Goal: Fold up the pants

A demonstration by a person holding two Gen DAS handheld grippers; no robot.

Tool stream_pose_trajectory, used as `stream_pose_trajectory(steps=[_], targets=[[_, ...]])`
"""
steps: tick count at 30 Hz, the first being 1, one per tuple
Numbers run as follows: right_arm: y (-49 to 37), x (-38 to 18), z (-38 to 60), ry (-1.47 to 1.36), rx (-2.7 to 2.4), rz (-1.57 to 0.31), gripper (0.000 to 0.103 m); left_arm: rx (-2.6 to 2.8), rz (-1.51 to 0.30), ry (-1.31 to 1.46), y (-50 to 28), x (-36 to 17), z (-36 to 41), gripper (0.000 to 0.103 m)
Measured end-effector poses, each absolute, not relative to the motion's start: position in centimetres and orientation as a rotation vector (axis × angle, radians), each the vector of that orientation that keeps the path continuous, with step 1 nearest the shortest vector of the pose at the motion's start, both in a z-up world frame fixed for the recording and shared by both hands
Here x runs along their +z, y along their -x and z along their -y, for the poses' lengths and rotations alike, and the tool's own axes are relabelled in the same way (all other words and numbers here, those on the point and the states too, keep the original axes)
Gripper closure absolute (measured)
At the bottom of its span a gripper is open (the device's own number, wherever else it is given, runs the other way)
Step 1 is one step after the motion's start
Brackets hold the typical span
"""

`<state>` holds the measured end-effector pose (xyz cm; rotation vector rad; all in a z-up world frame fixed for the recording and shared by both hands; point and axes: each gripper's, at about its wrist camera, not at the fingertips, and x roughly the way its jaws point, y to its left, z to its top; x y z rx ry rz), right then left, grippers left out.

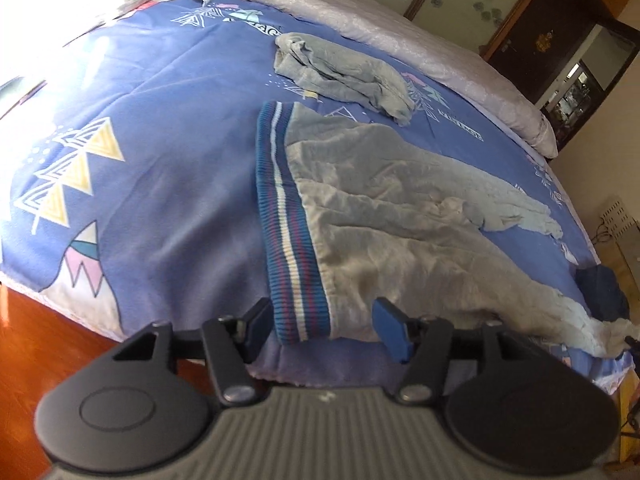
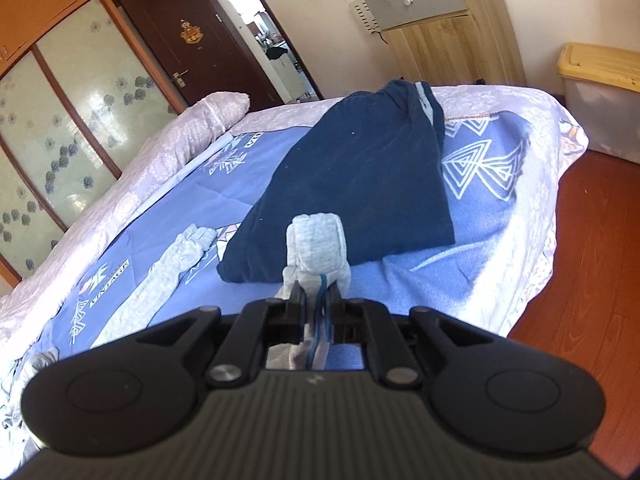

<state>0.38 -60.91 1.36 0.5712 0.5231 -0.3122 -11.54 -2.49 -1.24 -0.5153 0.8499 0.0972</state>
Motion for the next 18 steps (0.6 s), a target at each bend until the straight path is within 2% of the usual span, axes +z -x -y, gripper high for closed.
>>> stream_pose_trajectory(steps=[1, 3, 8, 12, 13, 15, 18], targets=[[-0.3, 1.3, 60.8, -0.570, -0.310, -0.524, 0.091, 0.100, -0.850, 0.517, 11.2, -1.7, 2.7, 0.033], [-0.2, 1.2, 60.3, -0.574, -0.309, -0.529, 0.091, 0.099, -0.853, 0.517, 10.7, -2.4, 3.0, 0.026], [-0.1, 0.8, 59.1, -0.571, -0.304, -0.550, 0.091, 0.105, -0.885, 0.525, 9.8, -3.8, 3.3, 0.028], [-0.2, 0.7, 58.3, -0.561, -0.295, -0.554, 0.091, 0.102, -0.920, 0.586, 9.7, -5.0, 2.9, 0.045], [-0.2, 0.7, 58.1, -0.558, -0.292, -0.554, 0.091, 0.105, -0.928, 0.588, 9.6, -5.1, 2.9, 0.060], [-0.2, 0.8, 57.9, -0.555, -0.279, -0.552, 0.092, 0.099, -0.930, 0.599, 9.7, -5.1, 2.7, 0.061], [-0.1, 1.3, 57.3, -0.514, -0.286, -0.536, 0.093, 0.083, -0.914, 0.628, 10.2, -4.0, 2.0, 0.069]])
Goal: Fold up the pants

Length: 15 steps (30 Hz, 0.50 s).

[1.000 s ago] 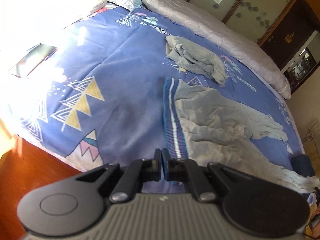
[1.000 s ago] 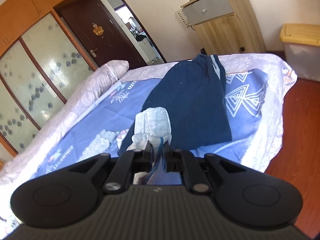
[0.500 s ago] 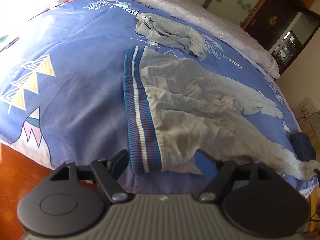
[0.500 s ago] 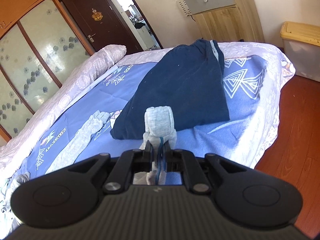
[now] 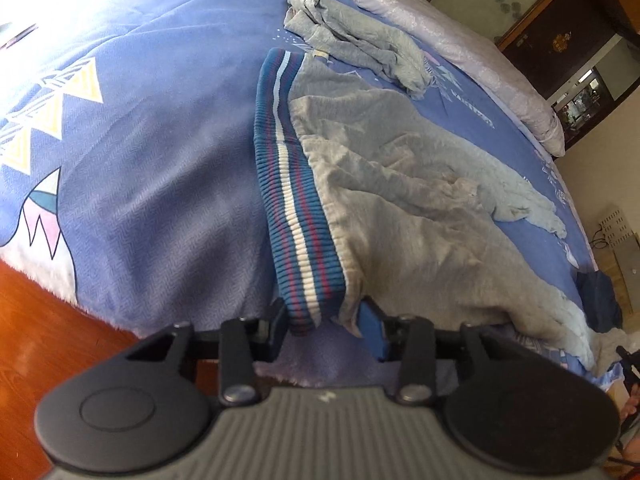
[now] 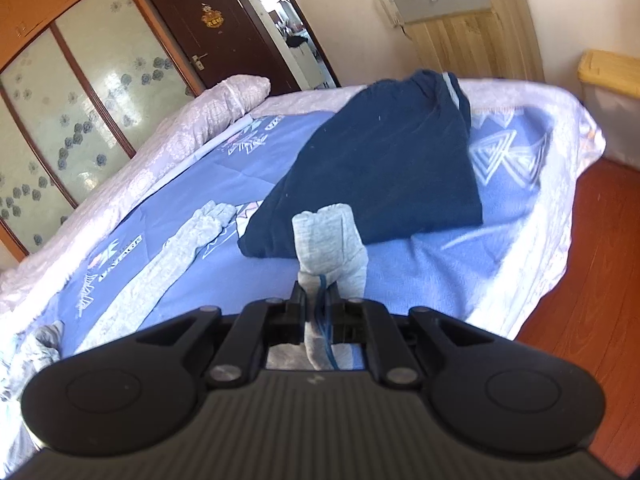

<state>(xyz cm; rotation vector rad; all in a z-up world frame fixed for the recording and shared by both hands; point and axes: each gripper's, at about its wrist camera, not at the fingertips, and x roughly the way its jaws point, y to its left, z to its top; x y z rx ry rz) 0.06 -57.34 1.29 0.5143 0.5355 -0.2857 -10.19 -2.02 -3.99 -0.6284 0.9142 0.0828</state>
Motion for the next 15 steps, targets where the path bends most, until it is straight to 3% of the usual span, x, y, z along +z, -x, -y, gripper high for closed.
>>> stream_pose_trajectory(steps=[8, 15], targets=[[1.0, 2.9, 58.3, -0.539, -0.344, -0.474, 0.094, 0.094, -0.887, 0.693, 13.0, 0.2, -2.7, 0.074], [0.2, -1.2, 58.8, -0.585, -0.414, -0.624, 0.094, 0.144, -1.006, 0.635, 11.5, -2.5, -2.4, 0.073]])
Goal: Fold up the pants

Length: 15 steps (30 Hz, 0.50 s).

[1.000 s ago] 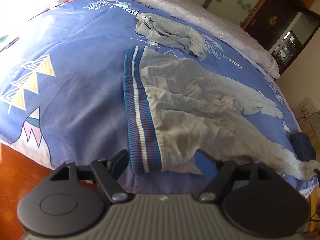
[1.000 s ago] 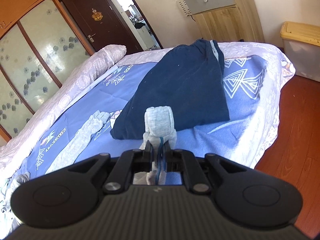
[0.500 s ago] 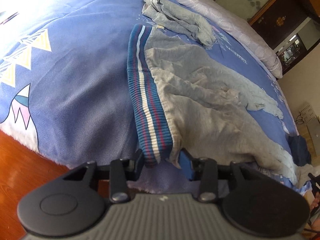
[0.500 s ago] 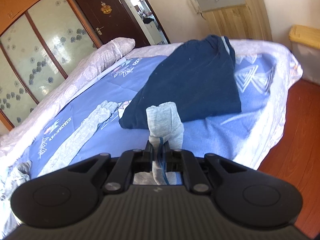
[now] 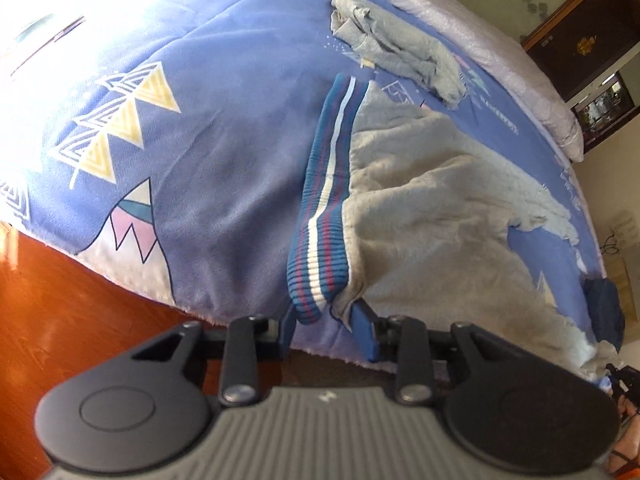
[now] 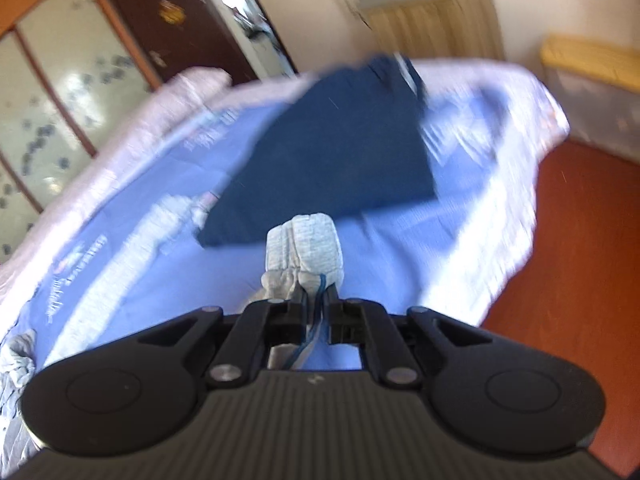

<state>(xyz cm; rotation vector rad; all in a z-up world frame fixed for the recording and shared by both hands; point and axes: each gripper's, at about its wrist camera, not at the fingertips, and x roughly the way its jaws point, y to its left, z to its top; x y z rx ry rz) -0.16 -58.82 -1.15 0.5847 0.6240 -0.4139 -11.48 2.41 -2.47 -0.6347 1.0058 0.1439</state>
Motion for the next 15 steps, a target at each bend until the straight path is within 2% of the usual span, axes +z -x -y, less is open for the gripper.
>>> stream_pose_trajectory(steps=[6, 12, 13, 15], targets=[[0.9, -0.9, 60.2, -0.703, -0.403, -0.611, 0.094, 0.134, -0.978, 0.707, 11.8, -2.8, -2.3, 0.071], [-3.5, 3.6, 59.4, -0.719, -0.283, -0.504, 0.094, 0.081, -0.779, 0.980, 12.3, -0.1, -6.1, 0.073], [-5.1, 4.4, 59.2, -0.716, -0.268, -0.490, 0.094, 0.088, -0.743, 1.016, 12.0, 0.2, -6.7, 0.088], [-8.6, 5.5, 58.6, -0.715, -0.250, -0.455, 0.094, 0.112, -0.684, 1.092, 10.9, 0.4, -8.1, 0.090]])
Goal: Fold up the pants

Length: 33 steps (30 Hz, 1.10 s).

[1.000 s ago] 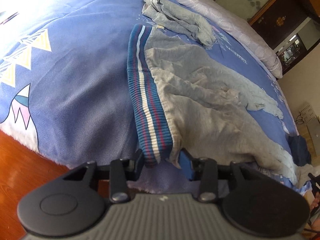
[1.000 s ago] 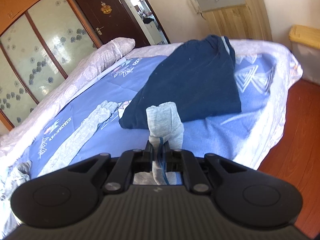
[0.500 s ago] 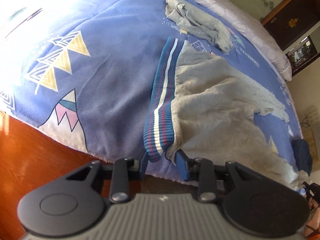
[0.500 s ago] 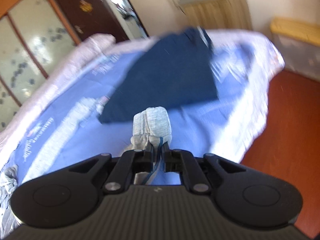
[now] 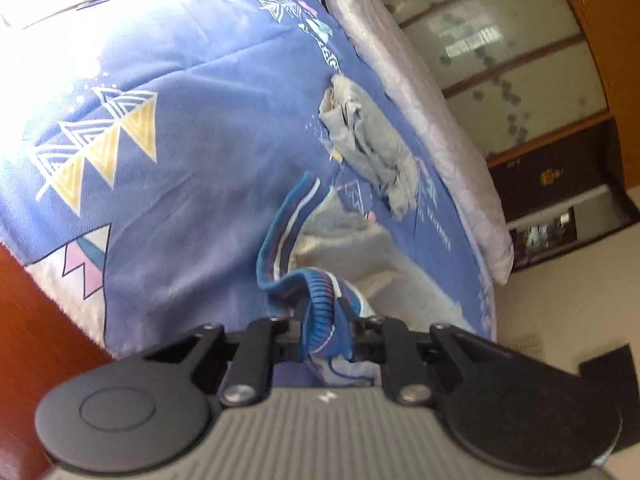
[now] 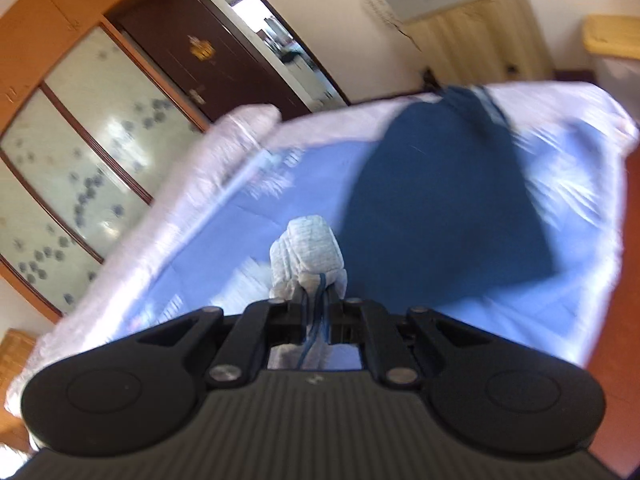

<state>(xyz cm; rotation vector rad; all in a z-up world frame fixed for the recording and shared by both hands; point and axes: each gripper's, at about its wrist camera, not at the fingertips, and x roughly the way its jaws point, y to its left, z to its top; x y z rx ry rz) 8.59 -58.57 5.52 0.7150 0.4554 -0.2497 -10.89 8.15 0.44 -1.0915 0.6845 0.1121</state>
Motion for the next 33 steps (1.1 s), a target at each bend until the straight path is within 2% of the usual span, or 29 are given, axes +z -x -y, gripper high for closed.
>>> stream_pose_trajectory(steps=[1, 6, 8, 10, 11, 13, 18, 22, 27, 29, 33], targets=[[-10.7, 5.9, 58.2, -0.712, -0.239, -0.449, 0.094, 0.128, -0.654, 1.123, 10.3, 0.4, -8.9, 0.098], [-22.2, 4.9, 54.6, -0.651, -0.199, -0.529, 0.094, 0.223, -0.632, 1.103, 5.4, 0.6, -10.2, 0.099], [-25.5, 3.6, 53.1, -0.592, -0.198, -0.602, 0.093, 0.193, -0.661, 1.011, 3.9, 1.3, -8.9, 0.098], [-26.6, 2.1, 52.7, -0.563, -0.227, -0.636, 0.090, 0.159, -0.704, 0.905, 3.5, 1.9, -7.1, 0.087], [-26.5, 1.2, 52.9, -0.578, -0.226, -0.645, 0.090, 0.154, -0.721, 0.858, 3.7, 2.1, -6.2, 0.083], [-25.1, -0.4, 53.3, -0.611, -0.217, -0.667, 0.088, 0.152, -0.751, 0.806, 4.9, 2.0, -4.8, 0.068], [-20.0, -1.5, 53.7, -0.612, -0.179, -0.683, 0.085, 0.144, -0.806, 0.869, 10.1, 0.1, -2.9, 0.064], [-15.5, -1.1, 54.1, -0.663, -0.129, -0.672, 0.083, 0.161, -0.767, 0.957, 13.5, -0.7, -1.6, 0.048], [-11.2, -1.5, 52.6, -0.740, -0.010, -0.725, 0.082, 0.156, -0.719, 1.089, 15.2, -2.0, 0.3, 0.047], [-9.7, -1.9, 51.4, -0.756, 0.050, -0.767, 0.082, 0.144, -0.711, 1.109, 15.0, -2.6, 1.7, 0.042], [-7.5, -2.8, 48.5, -0.795, 0.188, -0.854, 0.082, 0.097, -0.769, 1.142, 13.6, -4.4, 4.9, 0.041]])
